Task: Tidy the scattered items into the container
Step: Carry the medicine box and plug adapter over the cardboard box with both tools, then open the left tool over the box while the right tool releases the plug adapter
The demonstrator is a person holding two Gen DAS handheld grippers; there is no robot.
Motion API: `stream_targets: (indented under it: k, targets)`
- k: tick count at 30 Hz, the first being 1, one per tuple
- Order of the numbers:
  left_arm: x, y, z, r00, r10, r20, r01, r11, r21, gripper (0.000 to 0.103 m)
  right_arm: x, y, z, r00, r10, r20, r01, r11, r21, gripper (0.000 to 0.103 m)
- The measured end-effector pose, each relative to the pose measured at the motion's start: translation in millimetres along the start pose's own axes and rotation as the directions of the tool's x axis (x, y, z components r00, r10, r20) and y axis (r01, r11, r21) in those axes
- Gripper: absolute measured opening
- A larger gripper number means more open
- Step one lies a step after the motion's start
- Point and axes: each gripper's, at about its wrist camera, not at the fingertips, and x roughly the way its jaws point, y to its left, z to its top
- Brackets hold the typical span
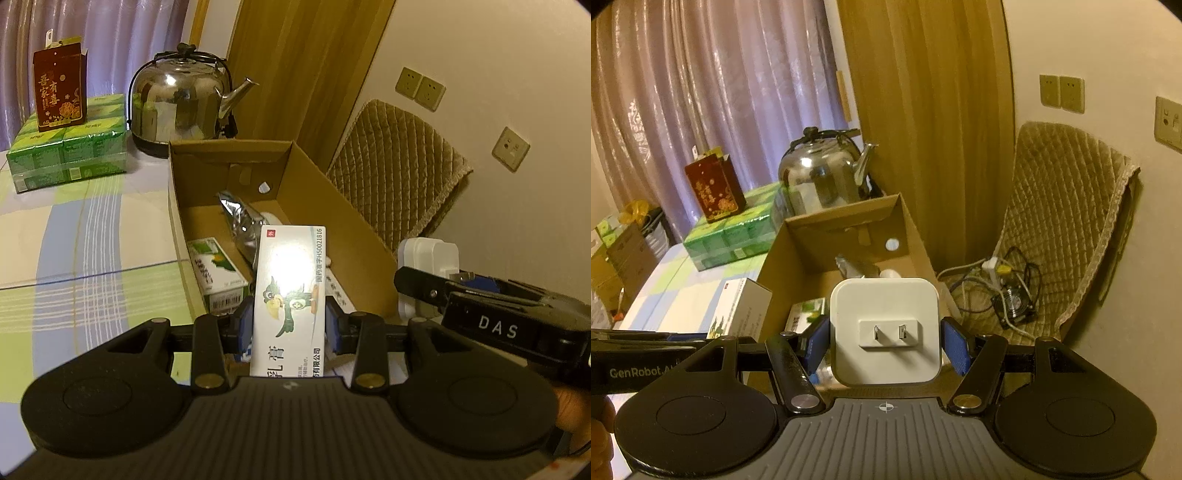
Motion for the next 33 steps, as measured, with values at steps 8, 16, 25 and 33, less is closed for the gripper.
stream_targets:
  k: [8, 16, 25, 33]
  targets:
    - [11, 7, 19, 1.0, 0.016, 0.024, -0.015, 0.999, -0.043, 0.033, 15, -1, 17, 1.0, -0.004, 0.018, 0.004, 1.0, -0.005, 0.062]
    - [27, 19, 35, 0.999, 0.032, 0.032, -0.029, 0.996, -0.09, 0.033, 39, 1, 30, 1.0, 0.006, 0.009, -0.006, 1.0, -0.02, 0.062]
    - [49, 29, 52, 0.999, 0.042, 0.03, -0.038, 0.993, -0.116, 0.033, 66, -3, 41, 1.0, 0.012, -0.01, -0.012, 0.999, -0.035, 0.062]
    - [66, 36, 58, 0.999, 0.043, 0.012, -0.041, 0.989, -0.14, 0.033, 83, -8, 45, 1.0, 0.012, -0.022, -0.013, 0.999, -0.038, 0.062]
